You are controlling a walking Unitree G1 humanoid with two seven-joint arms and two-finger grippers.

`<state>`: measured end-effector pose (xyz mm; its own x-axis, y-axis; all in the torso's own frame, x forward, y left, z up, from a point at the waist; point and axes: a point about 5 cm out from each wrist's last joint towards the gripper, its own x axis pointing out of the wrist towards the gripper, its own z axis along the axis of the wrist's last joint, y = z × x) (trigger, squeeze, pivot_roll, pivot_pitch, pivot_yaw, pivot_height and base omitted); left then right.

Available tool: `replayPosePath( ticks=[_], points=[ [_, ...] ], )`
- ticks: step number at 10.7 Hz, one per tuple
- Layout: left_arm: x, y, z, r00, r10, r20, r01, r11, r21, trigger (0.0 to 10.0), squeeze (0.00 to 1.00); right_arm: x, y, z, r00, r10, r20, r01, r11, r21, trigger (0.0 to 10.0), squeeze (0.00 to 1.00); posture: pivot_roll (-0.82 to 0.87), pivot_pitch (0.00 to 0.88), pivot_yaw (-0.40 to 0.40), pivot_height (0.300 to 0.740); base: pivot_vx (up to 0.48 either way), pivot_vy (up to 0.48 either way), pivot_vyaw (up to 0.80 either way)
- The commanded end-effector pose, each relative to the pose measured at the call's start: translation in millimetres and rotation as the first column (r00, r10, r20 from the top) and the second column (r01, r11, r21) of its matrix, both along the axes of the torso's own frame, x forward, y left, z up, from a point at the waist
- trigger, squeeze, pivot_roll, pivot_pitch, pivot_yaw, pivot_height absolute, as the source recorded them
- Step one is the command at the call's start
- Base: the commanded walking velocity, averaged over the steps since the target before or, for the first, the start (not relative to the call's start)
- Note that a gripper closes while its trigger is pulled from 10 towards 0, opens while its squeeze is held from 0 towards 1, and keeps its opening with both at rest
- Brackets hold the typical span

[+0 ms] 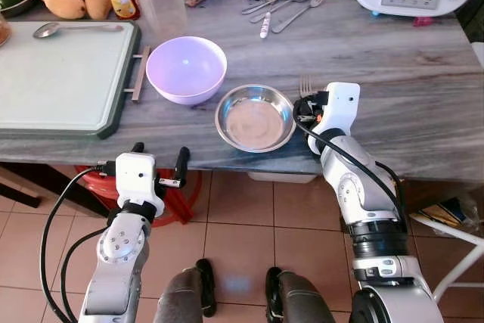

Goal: Setting the table

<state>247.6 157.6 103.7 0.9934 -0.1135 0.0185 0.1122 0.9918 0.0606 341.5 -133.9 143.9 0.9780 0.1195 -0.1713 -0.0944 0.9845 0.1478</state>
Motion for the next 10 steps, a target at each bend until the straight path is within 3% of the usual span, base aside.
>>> replayPosePath(
  ticks=[1,3,5,6,7,10],
  points=[
    [-3.0,2.5,-9,0.999,0.009,-0.043,-0.009,1.000,0.002,10.0,0.00,-13.5,-6.0,-43,0.979,-0.019,-0.203,0.017,1.000,-0.011,10.0,1.00,-0.03,0.237,0.017,0.740,0.000,0.000,0.00],
    [-2.6,2.0,-9,0.999,0.008,-0.041,-0.008,1.000,-0.001,10.0,0.00,-15.6,-12.4,-38,0.983,-0.025,-0.183,0.020,0.999,-0.030,10.0,1.00,-0.03,0.235,0.016,0.740,0.000,0.000,0.00],
    [-1.7,1.5,-9,0.999,0.007,-0.040,-0.007,1.000,-0.003,10.0,0.00,-16.2,-17.8,-24,0.995,-0.026,-0.098,0.023,0.999,-0.028,10.0,1.00,-0.04,0.229,0.015,0.740,0.000,0.000,0.00],
    [-1.4,1.5,-9,0.999,0.006,-0.040,-0.007,1.000,-0.004,10.0,0.00,-16.8,-18.6,-22,0.996,-0.022,-0.084,0.019,0.999,-0.032,10.0,0.67,-0.04,0.228,0.016,0.740,0.000,0.000,0.00],
    [-0.8,1.1,-8,0.999,0.005,-0.038,-0.005,1.000,-0.005,10.0,0.00,-18.3,-20.2,-18,0.997,-0.019,-0.069,0.016,0.999,-0.045,10.0,0.00,-0.04,0.227,0.016,0.740,0.000,0.000,0.00],
    [-0.3,1.5,-8,0.999,0.009,-0.034,-0.009,1.000,-0.007,10.0,0.00,-20.6,-24.3,-5,1.000,-0.014,0.005,0.014,0.999,-0.053,10.0,0.00,-0.04,0.219,0.018,0.740,0.000,0.000,0.00]
  ],
)
